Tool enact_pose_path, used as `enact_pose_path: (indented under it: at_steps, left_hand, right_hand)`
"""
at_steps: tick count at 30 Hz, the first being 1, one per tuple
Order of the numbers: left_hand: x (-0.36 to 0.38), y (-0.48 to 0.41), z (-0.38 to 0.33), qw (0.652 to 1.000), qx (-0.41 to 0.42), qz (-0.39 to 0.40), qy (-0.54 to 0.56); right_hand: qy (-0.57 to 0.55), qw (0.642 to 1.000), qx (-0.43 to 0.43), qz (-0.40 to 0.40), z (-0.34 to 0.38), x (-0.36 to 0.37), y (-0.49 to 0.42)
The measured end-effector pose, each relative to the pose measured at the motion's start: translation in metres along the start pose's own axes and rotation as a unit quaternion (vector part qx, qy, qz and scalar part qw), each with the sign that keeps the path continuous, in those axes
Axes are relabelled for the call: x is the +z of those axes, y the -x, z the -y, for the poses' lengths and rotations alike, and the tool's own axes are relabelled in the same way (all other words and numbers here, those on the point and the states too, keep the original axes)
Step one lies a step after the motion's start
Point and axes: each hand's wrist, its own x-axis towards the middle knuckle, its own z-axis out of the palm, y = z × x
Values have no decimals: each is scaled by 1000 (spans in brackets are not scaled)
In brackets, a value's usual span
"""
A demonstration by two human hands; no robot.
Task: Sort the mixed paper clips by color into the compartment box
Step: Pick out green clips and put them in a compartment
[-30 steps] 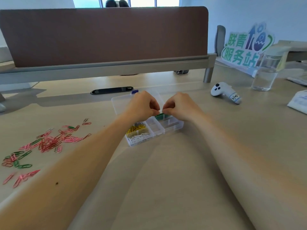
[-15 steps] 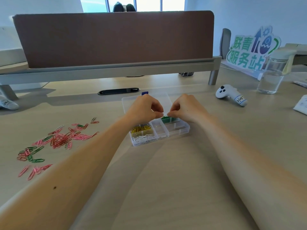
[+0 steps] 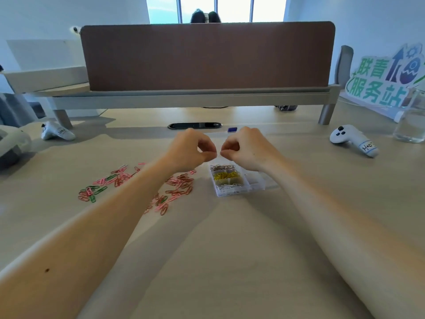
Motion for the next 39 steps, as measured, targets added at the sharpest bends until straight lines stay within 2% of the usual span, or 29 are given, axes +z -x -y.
enact_pose_path:
  at_steps: [6, 11, 16, 22, 27, 31, 35, 39]
  left_hand:
    - [-46, 37, 62, 993, -104, -40, -26]
    - [-66, 64, 106, 985, -162, -28, -54]
    - [-60, 65, 122, 985, -150, -10, -89]
    - [-50, 50, 133, 982, -143, 30, -118]
    - [-44, 48, 132, 982, -145, 6, -122]
    - [-43, 52, 126, 982, -160, -23, -101]
    - [-51, 59, 114, 986, -130, -69, -75]
    - [-53, 73, 99, 992, -120, -39, 9]
  right_hand:
    - [-25, 996, -48, 67, 45, 26, -19]
    - [-42, 990, -56, 120, 75, 57, -38]
    - [-29, 984, -51, 167, 89, 76, -53]
    - [-22, 981, -66, 181, 86, 84, -62]
    - [-27, 976, -74, 201, 80, 80, -61]
    - [-33, 977, -83, 194, 79, 79, -58]
    - [-54, 973, -89, 204, 77, 71, -51]
    - [-84, 963, -90, 242, 78, 68, -40]
